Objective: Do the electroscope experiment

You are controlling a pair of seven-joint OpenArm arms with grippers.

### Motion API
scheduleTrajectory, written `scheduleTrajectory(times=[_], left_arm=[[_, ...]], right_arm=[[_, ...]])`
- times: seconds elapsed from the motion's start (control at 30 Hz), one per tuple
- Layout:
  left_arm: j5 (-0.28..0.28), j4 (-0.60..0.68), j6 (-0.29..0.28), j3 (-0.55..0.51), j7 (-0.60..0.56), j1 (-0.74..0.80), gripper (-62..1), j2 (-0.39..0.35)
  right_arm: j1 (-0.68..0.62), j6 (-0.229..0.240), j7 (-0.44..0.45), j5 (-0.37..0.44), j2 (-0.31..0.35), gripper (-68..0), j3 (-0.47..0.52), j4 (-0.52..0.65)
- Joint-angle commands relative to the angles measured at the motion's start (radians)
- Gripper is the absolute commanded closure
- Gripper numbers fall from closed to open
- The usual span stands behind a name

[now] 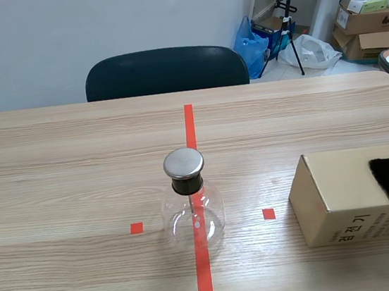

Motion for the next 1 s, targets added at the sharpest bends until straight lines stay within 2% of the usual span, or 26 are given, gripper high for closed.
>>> scheduleTrajectory(times=[0.0,0.03,0.07,0.2,0.23,0.27,0.3,0.33,0.43,0.47,0.5,0.53,0.63,0.67,0.7,0.73,0.77,0.87,0.9,0.93,0.97], left_arm=[[-0.011,0.006,-0.002,0.000,-0.007,0.000,-62.3,0.007],[-0.011,0.006,-0.001,0.000,-0.006,0.000,-62.3,0.007],[-0.011,0.006,-0.001,0.000,-0.006,0.000,-62.3,0.007],[-0.011,0.006,0.002,0.000,-0.005,0.000,-62.3,0.007],[-0.011,0.006,0.002,0.000,-0.004,0.000,-62.3,0.007],[-0.011,0.006,0.002,0.000,-0.004,0.000,-62.3,0.007],[-0.011,0.006,0.002,0.000,-0.004,0.000,-62.3,0.007],[-0.011,0.006,0.002,0.000,-0.003,0.000,-62.3,0.007],[-0.011,0.006,0.024,0.000,-0.003,0.000,-62.3,0.007],[-0.014,0.006,0.027,0.000,-0.002,0.000,-62.3,0.007],[-0.019,0.006,0.027,0.000,0.003,0.000,-62.3,0.007],[-0.023,0.006,0.027,0.000,0.010,0.000,-62.3,0.007],[-0.035,0.006,0.027,0.000,0.023,0.000,-62.3,0.007],[-0.045,0.005,0.027,0.000,0.023,0.000,-62.3,0.007],[-0.054,0.005,0.027,0.000,0.023,0.000,-62.3,0.007],[-0.061,0.004,0.028,0.000,0.023,0.000,-62.3,0.007],[-0.069,0.004,0.028,0.000,0.023,0.000,-62.3,0.007],[-0.071,0.004,0.028,0.000,0.023,0.000,-62.3,0.007],[-0.071,0.004,0.028,0.000,0.022,0.000,-62.3,0.007],[-0.071,0.004,0.028,0.000,0.022,0.000,-62.3,0.007],[-0.071,0.004,0.028,0.000,0.022,0.000,-62.3,0.007]], right_arm=[[-0.003,-0.052,-0.022,-0.004,0.002,-1.8,0.008,0.018],[-0.003,-0.052,-0.020,-0.004,0.002,-1.8,0.008,0.018],[-0.003,-0.052,0.019,-0.005,0.002,-1.8,0.008,0.018],[-0.003,-0.052,0.383,0.004,0.010,-1.8,0.008,0.018],[-0.003,-0.052,0.439,0.005,0.009,-1.8,0.008,0.018],[-0.003,-0.052,0.456,0.005,0.006,-1.8,0.008,0.018],[-0.003,-0.052,0.436,0.005,0.003,-1.8,0.008,0.018],[-0.003,-0.052,0.369,0.007,-0.003,-1.8,0.008,0.018],[-0.003,-0.052,0.090,-0.020,-0.015,-1.8,0.008,0.018],[-0.003,-0.052,0.054,-0.028,-0.013,-1.8,0.010,0.018],[-0.003,-0.052,0.063,-0.032,-0.012,-1.8,0.014,0.018],[-0.003,-0.052,0.116,-0.035,-0.012,-1.8,0.016,0.018],[-0.003,-0.052,0.399,-0.019,-0.004,-1.8,0.016,0.020],[-0.003,-0.052,0.470,-0.013,-0.002,-1.8,0.015,0.022],[-0.003,-0.052,0.505,-0.002,-0.002,-1.8,0.015,0.022],[-0.004,-0.052,0.499,0.004,-0.005,-1.8,0.015,0.022],[-0.005,-0.052,0.441,0.005,-0.012,-1.8,0.015,0.022],[-0.006,-0.052,0.180,-0.005,-0.029,-1.8,0.015,0.022],[-0.006,-0.052,0.133,-0.009,-0.029,-1.8,0.015,0.022],[-0.006,-0.052,0.130,-0.011,-0.026,-1.8,0.015,0.022],[-0.006,-0.052,0.171,-0.012,-0.022,-1.8,0.016,0.022]])
